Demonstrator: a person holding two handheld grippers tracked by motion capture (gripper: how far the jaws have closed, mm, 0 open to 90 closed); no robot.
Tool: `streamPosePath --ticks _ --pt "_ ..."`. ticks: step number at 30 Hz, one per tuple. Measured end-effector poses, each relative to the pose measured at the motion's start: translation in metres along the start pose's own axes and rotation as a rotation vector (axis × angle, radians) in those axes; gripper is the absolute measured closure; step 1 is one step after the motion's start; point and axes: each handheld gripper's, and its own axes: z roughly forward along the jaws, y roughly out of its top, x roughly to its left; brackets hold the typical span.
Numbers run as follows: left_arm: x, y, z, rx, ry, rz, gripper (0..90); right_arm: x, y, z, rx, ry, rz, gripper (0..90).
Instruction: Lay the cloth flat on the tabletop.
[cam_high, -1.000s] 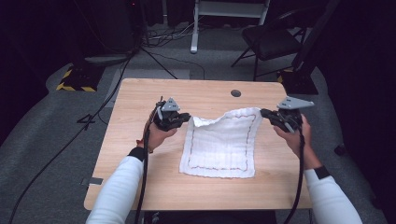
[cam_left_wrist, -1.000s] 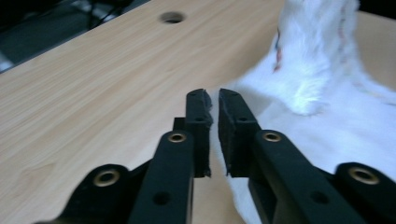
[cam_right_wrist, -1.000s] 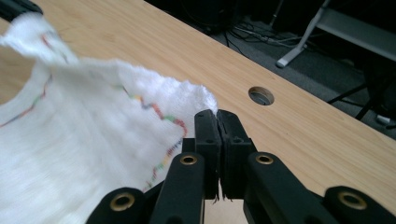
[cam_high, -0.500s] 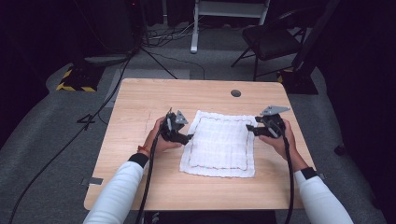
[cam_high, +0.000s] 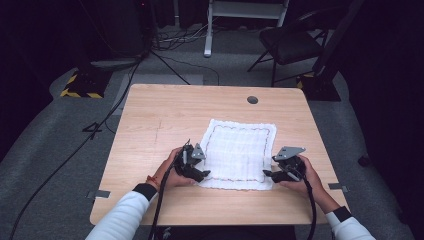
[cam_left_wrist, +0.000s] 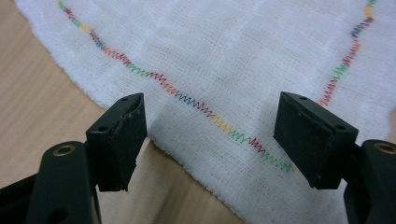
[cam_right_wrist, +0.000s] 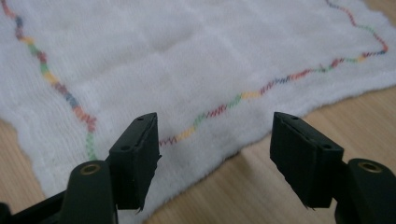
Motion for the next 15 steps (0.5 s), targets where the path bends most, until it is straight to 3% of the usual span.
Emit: streamPosePath --ticks 7,13,15 --pt "-0.018 -0.008 -0.005 -0.022 -0.002 0.003 26.1 0.001 -0.020 -0.010 0.002 -0.003 0.064 34.7" --pt "-0.036 -0.007 -0.005 -0.028 -0.021 0.038 25.3 -0.001 -0.036 -0.023 0.024 0.016 0.108 33.2" --pt "-0.041 -0.004 -0.006 -0.014 -0.021 0.066 23.2 0.000 -0.039 -0.027 0.036 0.008 0.103 32.5"
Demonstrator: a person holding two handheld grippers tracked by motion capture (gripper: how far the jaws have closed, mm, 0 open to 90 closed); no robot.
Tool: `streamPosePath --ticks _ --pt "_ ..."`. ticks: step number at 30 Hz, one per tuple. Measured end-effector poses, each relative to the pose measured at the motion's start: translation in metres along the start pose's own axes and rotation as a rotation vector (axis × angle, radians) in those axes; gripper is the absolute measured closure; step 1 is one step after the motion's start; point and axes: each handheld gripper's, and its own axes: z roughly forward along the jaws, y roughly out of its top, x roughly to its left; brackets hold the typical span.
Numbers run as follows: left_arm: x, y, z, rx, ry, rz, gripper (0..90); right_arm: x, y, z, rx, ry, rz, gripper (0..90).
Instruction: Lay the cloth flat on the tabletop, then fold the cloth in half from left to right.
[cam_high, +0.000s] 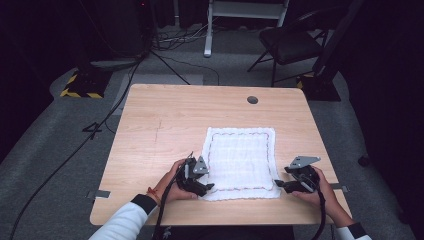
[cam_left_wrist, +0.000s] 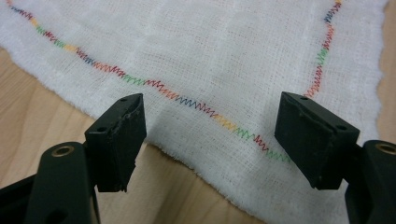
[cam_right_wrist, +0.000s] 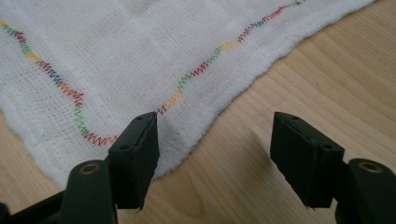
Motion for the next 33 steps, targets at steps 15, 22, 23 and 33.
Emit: streamPosePath --ticks 15,22,23,33 --pt "0.025 -0.007 -0.018 -0.067 0.057 -0.061 19.8 -0.004 -0.005 -0.012 -0.052 -0.025 0.004 31.1" --pt "0.042 -0.005 -0.022 -0.110 0.073 -0.101 20.4 0.003 0.002 -0.020 -0.152 -0.001 0.008 33.8" --pt "0.046 -0.004 -0.022 -0.112 0.077 -0.111 20.4 0.003 0.003 -0.020 -0.157 -0.003 0.007 34.0" --pt "0.076 -0.004 -0.023 -0.122 0.146 -0.168 21.6 0.029 0.028 -0.009 -0.205 0.041 -0.067 37.3"
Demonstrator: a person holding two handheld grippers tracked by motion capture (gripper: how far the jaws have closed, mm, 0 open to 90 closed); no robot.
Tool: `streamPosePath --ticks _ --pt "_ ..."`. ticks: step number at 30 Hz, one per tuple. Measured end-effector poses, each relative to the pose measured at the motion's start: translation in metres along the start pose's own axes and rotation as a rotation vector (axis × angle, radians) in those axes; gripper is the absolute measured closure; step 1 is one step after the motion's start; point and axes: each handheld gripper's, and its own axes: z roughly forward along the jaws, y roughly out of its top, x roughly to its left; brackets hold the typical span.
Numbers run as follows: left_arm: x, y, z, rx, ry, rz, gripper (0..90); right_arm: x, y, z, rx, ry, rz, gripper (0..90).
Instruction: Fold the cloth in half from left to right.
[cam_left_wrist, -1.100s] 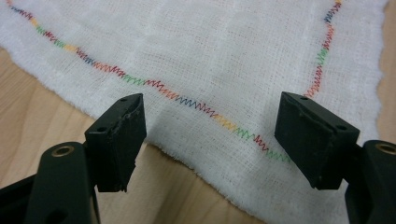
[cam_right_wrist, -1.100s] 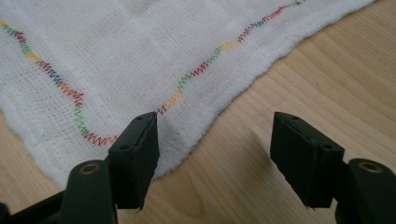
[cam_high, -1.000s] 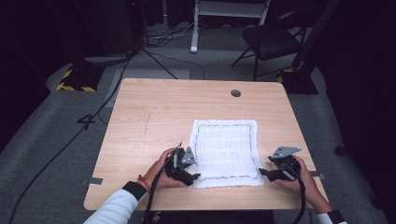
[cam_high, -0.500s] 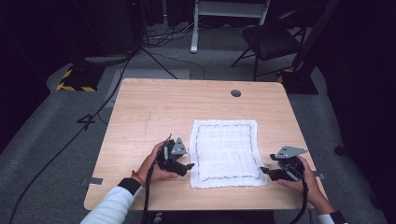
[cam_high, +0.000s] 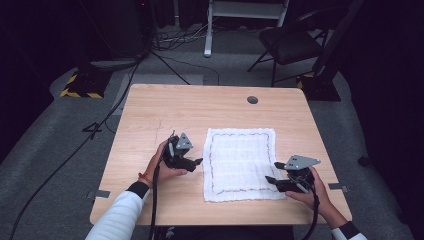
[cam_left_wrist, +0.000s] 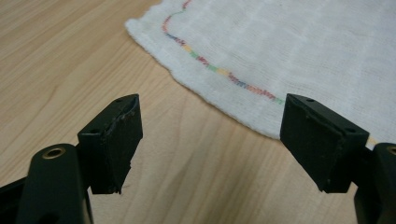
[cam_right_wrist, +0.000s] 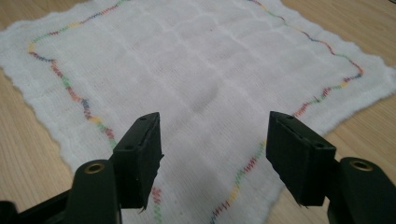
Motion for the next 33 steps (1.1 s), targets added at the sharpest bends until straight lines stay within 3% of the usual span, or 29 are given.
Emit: streamPosePath --ticks 1,3,4,5,9,16,19,28,33 --pt "0.002 0.001 0.001 -0.006 0.027 0.013 22.3 0.003 0.002 0.003 -0.003 0.011 -0.002 37.5" --pt "0.007 0.004 0.006 0.020 0.024 0.002 22.7 0.009 0.008 0.009 0.000 0.020 -0.019 37.8" --pt "0.012 0.006 0.008 0.016 0.026 -0.015 22.0 0.011 0.010 0.011 0.000 0.026 -0.027 38.0" --pt "0.014 0.007 0.011 0.003 0.045 -0.007 22.9 0.015 0.015 0.016 -0.001 0.041 -0.038 38.1" --pt "0.026 0.020 0.022 0.013 0.043 -0.022 22.7 0.031 0.029 0.031 -0.006 0.082 -0.078 39.6" --pt "0.039 0.046 0.055 0.025 0.069 -0.031 22.2 0.070 0.053 0.055 -0.017 0.168 -0.172 41.7" --pt "0.044 0.053 0.071 0.026 0.071 -0.052 22.1 0.086 0.061 0.064 -0.017 0.205 -0.213 42.5" --pt "0.051 0.056 0.104 0.088 0.065 -0.084 20.1 0.118 0.070 0.088 0.006 0.274 -0.278 42.4" --pt "0.056 0.052 0.107 0.074 0.021 -0.146 19.5 0.126 0.071 0.097 0.019 0.290 -0.281 41.2"
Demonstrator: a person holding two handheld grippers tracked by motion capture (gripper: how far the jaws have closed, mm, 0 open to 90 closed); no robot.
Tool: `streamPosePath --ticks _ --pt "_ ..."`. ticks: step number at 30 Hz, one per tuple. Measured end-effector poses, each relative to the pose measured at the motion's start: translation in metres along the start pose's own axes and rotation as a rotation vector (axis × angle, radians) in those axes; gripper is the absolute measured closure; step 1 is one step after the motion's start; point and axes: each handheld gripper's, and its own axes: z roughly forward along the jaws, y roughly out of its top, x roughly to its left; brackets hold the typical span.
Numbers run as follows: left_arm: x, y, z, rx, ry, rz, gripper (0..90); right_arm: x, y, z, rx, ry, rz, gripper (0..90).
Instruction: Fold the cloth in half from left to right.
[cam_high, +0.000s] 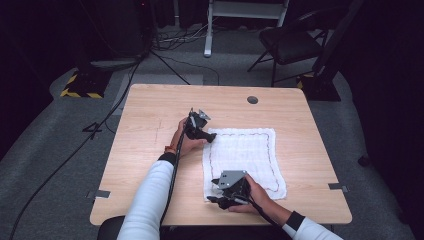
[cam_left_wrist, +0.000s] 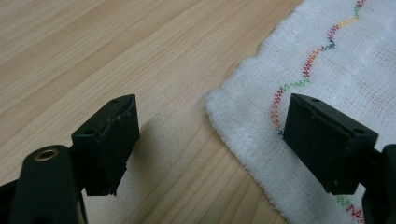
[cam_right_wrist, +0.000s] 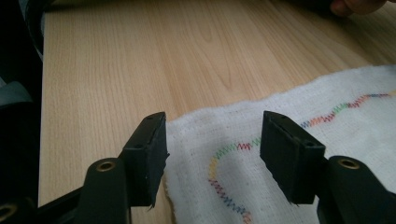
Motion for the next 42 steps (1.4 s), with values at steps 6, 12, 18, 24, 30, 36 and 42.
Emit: streamPosePath --ticks 6,12,18,24,30,36,42 --pt "0.001 -0.001 -0.004 -0.001 -0.045 0.036 31.3 0.006 0.004 0.011 0.032 0.017 -0.008 39.2" --pt "-0.001 -0.002 -0.006 -0.019 -0.091 0.062 56.2 0.007 0.008 0.019 0.075 -0.003 -0.005 40.5" --pt "0.005 -0.005 -0.007 -0.036 -0.110 0.038 73.0 0.003 0.006 0.016 0.072 -0.007 0.043 61.2" --pt "0.006 -0.006 -0.008 -0.032 -0.127 0.036 83.5 -0.002 0.004 0.015 0.078 -0.058 0.043 82.1" --pt "0.013 -0.012 -0.019 -0.025 -0.103 0.032 85.5 -0.004 0.006 0.015 0.076 -0.054 0.033 83.6" --pt "0.026 -0.021 -0.043 -0.038 -0.079 0.019 85.7 -0.001 0.022 0.021 0.043 -0.039 0.006 84.0" --pt "0.039 -0.028 -0.069 -0.060 -0.053 0.000 85.9 0.002 0.038 0.022 0.010 -0.027 -0.020 84.3"
